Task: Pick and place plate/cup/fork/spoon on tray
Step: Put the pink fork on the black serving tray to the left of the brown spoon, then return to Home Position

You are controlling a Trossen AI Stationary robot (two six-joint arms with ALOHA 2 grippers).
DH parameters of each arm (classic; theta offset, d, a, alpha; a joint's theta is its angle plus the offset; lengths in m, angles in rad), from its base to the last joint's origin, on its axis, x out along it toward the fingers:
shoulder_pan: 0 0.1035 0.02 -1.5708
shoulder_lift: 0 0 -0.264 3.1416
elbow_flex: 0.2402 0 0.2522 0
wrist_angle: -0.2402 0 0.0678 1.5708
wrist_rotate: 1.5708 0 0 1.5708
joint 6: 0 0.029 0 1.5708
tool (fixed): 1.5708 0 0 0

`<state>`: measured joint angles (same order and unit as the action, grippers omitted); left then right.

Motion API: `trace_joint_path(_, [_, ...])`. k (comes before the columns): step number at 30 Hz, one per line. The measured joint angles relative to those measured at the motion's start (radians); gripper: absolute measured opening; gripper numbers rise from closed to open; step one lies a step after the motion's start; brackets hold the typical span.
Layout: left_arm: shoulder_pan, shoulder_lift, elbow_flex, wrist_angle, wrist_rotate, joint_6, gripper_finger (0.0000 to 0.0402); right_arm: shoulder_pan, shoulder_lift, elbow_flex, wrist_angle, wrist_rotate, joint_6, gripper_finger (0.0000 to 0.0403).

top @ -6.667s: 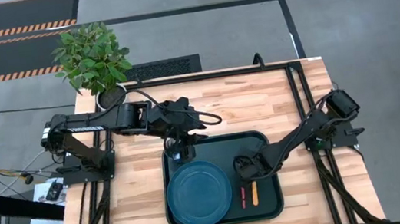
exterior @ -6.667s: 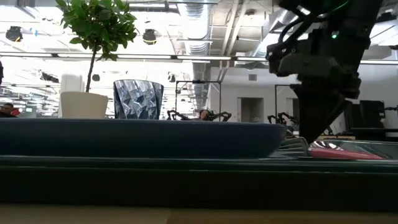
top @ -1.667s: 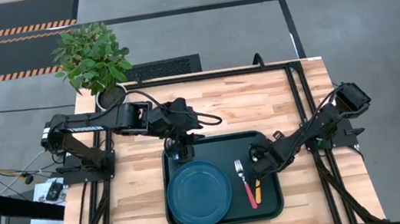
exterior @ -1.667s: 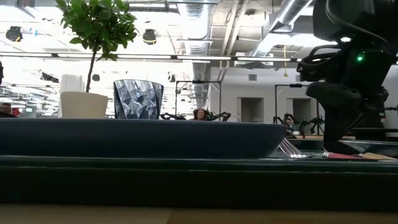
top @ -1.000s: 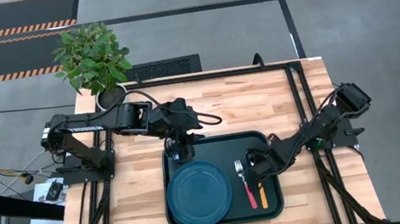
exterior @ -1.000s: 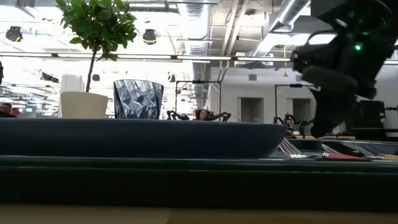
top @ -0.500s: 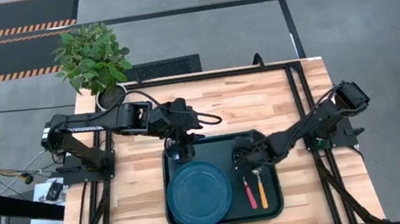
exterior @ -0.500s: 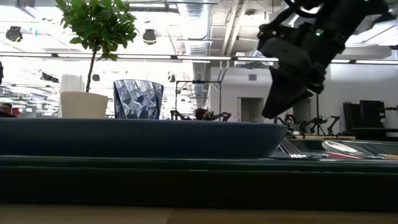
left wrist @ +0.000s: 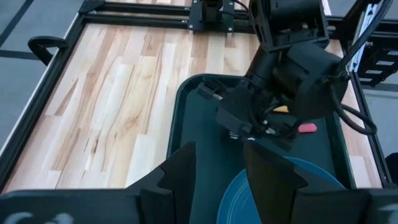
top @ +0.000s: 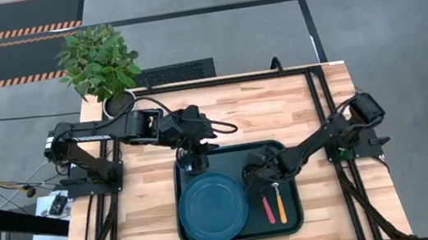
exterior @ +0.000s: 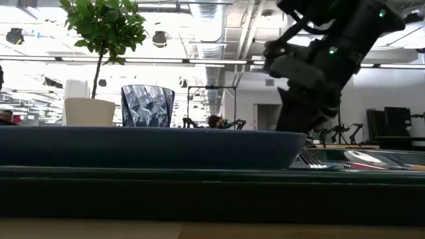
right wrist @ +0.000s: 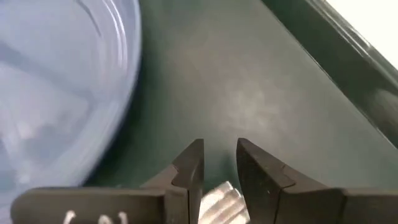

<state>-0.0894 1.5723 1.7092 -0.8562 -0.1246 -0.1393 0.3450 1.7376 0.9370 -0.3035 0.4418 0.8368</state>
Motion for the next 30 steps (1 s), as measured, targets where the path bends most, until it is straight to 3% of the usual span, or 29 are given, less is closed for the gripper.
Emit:
trace_joint_path(27, [0.000,0.000,0.000,0.000,0.000,0.000,0.0122,-0.001,0.007,0.001,-0.090,0.000,0.029,0.0118])
trace_joint_path(30, [0.000,0.000,0.000,0.005,-0.040,-0.001,0.0122,-0.001,-0.014,0.024,-0.090,0.000,0.018,0.0118])
